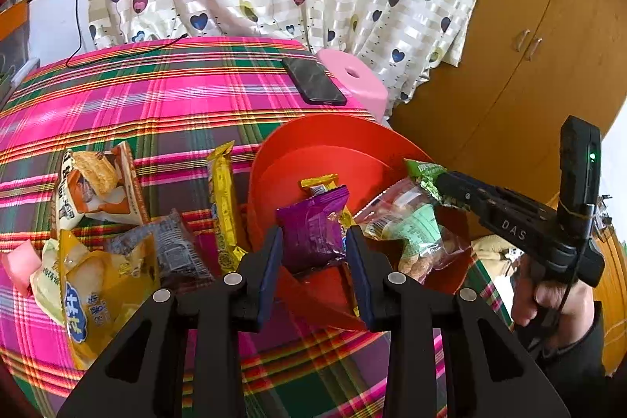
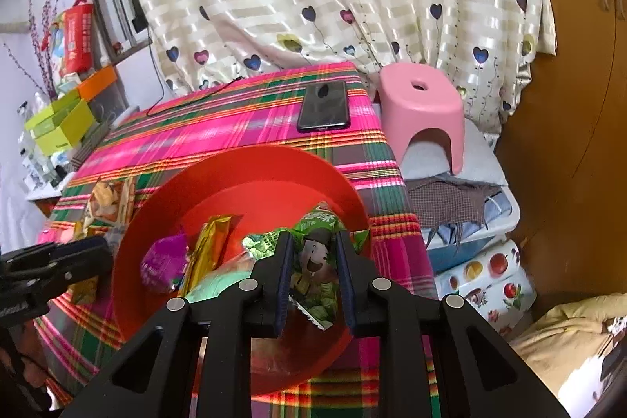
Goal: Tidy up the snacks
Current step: 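Open left tool to drop the purple packet while right tool drops the green bag into the basket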
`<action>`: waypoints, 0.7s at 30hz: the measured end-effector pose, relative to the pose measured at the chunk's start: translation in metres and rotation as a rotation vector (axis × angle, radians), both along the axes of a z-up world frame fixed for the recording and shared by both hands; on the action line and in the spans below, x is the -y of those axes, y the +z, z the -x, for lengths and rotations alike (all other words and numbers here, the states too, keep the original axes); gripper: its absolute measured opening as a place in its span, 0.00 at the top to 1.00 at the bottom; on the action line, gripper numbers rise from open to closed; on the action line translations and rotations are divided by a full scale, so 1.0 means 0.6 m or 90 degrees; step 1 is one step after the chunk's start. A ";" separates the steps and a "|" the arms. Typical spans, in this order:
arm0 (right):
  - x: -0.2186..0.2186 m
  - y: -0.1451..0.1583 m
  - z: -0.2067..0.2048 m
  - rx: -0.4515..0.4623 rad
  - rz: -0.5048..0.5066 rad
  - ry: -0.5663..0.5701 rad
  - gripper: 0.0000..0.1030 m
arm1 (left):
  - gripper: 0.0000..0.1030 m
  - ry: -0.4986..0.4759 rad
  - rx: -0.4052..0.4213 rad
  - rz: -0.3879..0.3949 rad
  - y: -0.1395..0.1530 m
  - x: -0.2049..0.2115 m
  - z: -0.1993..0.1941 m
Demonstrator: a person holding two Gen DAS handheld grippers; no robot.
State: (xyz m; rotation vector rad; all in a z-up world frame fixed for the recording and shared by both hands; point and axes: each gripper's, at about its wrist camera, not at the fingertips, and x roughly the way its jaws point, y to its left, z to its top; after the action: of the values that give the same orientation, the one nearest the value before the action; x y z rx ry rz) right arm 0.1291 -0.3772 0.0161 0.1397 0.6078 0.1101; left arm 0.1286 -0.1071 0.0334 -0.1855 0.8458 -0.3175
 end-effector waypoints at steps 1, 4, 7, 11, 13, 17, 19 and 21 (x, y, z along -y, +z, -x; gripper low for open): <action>0.001 0.002 0.006 0.003 -0.001 -0.003 0.81 | 0.66 0.002 0.000 0.001 0.000 -0.002 0.002; -0.002 0.009 0.028 0.014 -0.005 0.000 0.81 | 0.66 0.008 0.001 0.004 0.001 -0.012 0.010; -0.006 0.012 0.047 0.016 -0.008 0.002 0.81 | 0.66 0.015 0.002 0.007 0.000 -0.022 0.021; -0.014 0.000 0.047 -0.011 -0.002 0.005 0.81 | 0.66 0.023 0.000 0.011 0.000 -0.036 0.035; -0.011 -0.010 0.031 -0.026 -0.016 0.012 0.81 | 0.66 0.030 0.001 0.012 -0.001 -0.046 0.043; -0.018 -0.008 0.010 -0.024 -0.011 0.013 0.81 | 0.66 0.045 0.000 0.015 -0.001 -0.063 0.054; -0.020 -0.003 0.005 -0.021 -0.012 0.016 0.80 | 0.66 0.053 0.003 0.017 0.001 -0.071 0.058; -0.021 0.001 0.006 -0.018 -0.013 0.016 0.77 | 0.66 0.059 0.005 0.018 0.002 -0.077 0.061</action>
State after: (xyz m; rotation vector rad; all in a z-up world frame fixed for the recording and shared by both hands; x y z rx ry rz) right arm 0.1254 -0.3645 0.0166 0.1534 0.6362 0.1393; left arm 0.0921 -0.0610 0.0349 -0.2493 0.8225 -0.2434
